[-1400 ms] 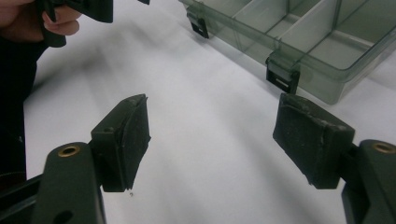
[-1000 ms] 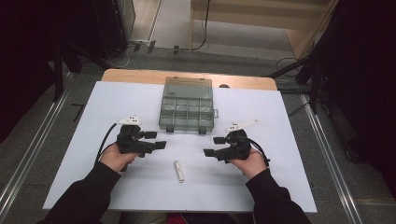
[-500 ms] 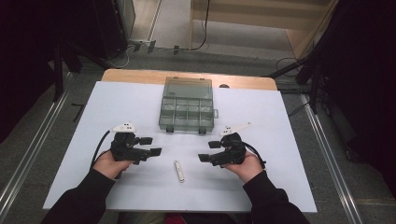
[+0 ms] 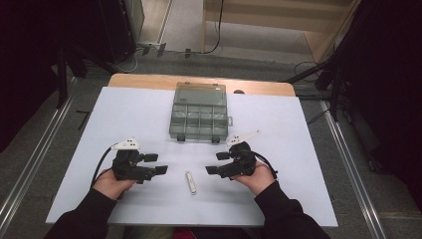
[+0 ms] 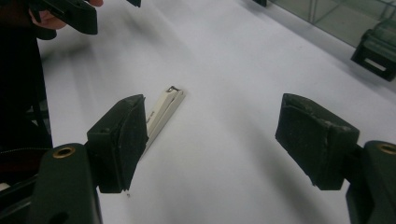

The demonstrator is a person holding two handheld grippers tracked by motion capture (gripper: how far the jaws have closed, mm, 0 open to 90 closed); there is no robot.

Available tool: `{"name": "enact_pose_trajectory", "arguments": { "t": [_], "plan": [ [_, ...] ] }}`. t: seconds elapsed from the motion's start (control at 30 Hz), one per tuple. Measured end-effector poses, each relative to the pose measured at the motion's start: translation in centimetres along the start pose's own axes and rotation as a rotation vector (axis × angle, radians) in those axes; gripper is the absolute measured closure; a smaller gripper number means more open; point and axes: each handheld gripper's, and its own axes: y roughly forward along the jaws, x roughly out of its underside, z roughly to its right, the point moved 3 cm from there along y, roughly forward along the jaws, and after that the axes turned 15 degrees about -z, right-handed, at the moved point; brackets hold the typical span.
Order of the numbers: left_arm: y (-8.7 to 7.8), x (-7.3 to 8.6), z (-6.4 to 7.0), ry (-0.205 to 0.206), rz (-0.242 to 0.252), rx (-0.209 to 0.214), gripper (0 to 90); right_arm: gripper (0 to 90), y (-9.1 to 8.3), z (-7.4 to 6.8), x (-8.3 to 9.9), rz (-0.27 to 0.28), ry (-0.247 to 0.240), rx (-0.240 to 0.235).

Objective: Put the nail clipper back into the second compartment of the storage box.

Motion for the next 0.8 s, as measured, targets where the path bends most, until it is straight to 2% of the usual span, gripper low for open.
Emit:
{"name": "enact_pose_trajectory", "arguments": {
  "t": [0.27,0.5,0.8],
  "plan": [
    [-0.1,1.2,-0.1,-0.011,-0.013,0.008,29.3,26.4,0.8,-0.4,-0.6,-0.018,-0.013,0.002],
    [-0.2,1.9,-0.1,-0.001,-0.024,-0.001,29.3,27.2,1.7,-1.1,-1.1,-0.031,-0.017,0.009],
    [-0.5,2.7,-0.2,0.001,-0.038,-0.009,29.3,28.4,2.5,-2.1,-1.5,-0.04,-0.005,0.012]
  ]
}}
